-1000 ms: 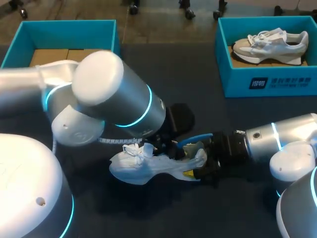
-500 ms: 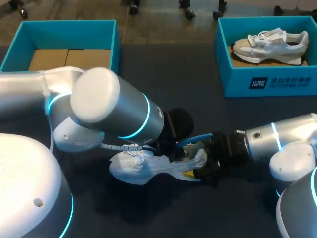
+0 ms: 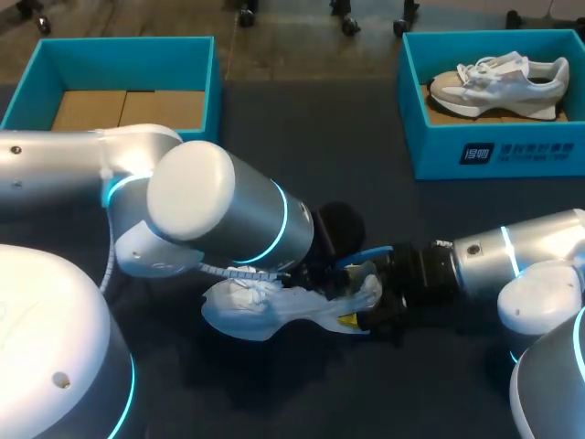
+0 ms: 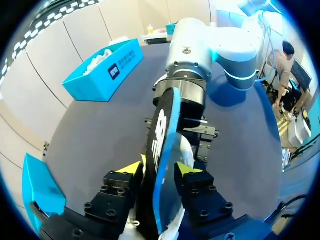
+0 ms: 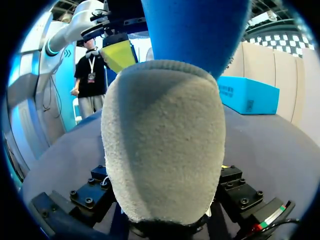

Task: Take the shoe out of the shoebox, open the shoe tongue, remove and reinsert the insole, then place the shoe into the shoebox

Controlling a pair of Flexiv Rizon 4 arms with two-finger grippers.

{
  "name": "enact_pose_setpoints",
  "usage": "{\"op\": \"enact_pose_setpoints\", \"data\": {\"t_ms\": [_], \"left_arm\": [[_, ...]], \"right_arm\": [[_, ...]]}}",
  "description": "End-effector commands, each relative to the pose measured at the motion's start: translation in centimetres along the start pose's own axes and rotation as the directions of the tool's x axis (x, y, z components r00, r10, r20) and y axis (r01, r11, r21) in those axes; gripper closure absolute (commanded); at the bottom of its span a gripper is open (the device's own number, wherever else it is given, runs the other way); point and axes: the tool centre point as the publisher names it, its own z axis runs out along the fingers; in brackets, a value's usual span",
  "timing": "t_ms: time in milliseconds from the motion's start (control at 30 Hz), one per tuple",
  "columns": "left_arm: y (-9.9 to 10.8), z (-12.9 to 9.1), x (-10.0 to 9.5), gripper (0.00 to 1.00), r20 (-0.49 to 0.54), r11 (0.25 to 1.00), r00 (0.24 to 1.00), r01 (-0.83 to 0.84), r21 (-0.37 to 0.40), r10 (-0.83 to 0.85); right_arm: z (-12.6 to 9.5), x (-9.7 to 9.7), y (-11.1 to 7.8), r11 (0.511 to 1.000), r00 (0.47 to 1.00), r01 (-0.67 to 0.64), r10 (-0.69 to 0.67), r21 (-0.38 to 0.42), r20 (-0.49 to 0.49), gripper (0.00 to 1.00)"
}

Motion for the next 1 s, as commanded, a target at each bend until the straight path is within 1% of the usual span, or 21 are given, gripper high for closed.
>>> {"op": "enact_pose_setpoints", "data": {"t_ms": [33, 200, 300, 533, 667, 767, 867, 933, 1000], "left_arm": [[0.0, 1.0, -0.3, 1.00, -0.002, 1.000, 1.000, 0.013, 0.012, -0.013], [-0.4, 1.1, -0.5, 1.00, -0.011, 1.000, 1.000, 0.027, 0.015, -0.027], [-0.8, 0.9, -0.7, 1.00, -0.060, 0.999, 0.997, 0.043, 0.014, -0.042], [-3.2, -0.6, -1.2, 1.00, -0.280, 0.997, 0.957, 0.080, -0.010, -0.079], [-5.1, -2.5, -1.5, 1.00, -0.420, 0.997, 0.904, 0.082, 0.001, -0.074], [-6.3, -4.6, -2.1, 1.00, -0.529, 0.996, 0.847, 0.088, 0.027, -0.061], [-7.2, -6.1, -2.2, 1.00, -0.614, 0.996, 0.789, 0.073, 0.058, -0.021], [-7.9, -7.3, -2.1, 1.00, -0.681, 0.995, 0.732, 0.068, 0.079, 0.004], [-8.5, -8.4, -2.0, 1.00, -0.695, 0.992, 0.718, 0.063, 0.111, 0.032]], "right_arm": [[0.1, 0.1, -0.3, 1.000, 1.000, -0.001, 0.001, 0.008, 0.000, 1.00], [0.1, 0.1, -0.3, 1.000, 1.000, -0.001, 0.001, 0.008, 0.000, 1.00], [0.1, 0.1, -0.3, 1.000, 1.000, -0.001, 0.001, 0.008, 0.000, 1.00], [0.1, 0.1, -0.3, 1.000, 1.000, -0.001, 0.001, 0.008, 0.000, 1.00], [0.1, 0.1, -0.3, 1.000, 1.000, -0.001, 0.001, 0.008, 0.000, 1.00], [0.1, 0.1, -0.3, 1.000, 1.000, -0.001, 0.001, 0.008, 0.000, 1.00], [0.1, 0.1, -0.3, 1.000, 1.000, -0.001, 0.001, 0.008, 0.000, 1.00], [0.1, 0.1, -0.3, 1.000, 1.000, -0.001, 0.001, 0.008, 0.000, 1.00], [0.1, 0.1, -0.3, 1.000, 1.000, -0.001, 0.001, 0.008, 0.000, 1.00]]}}
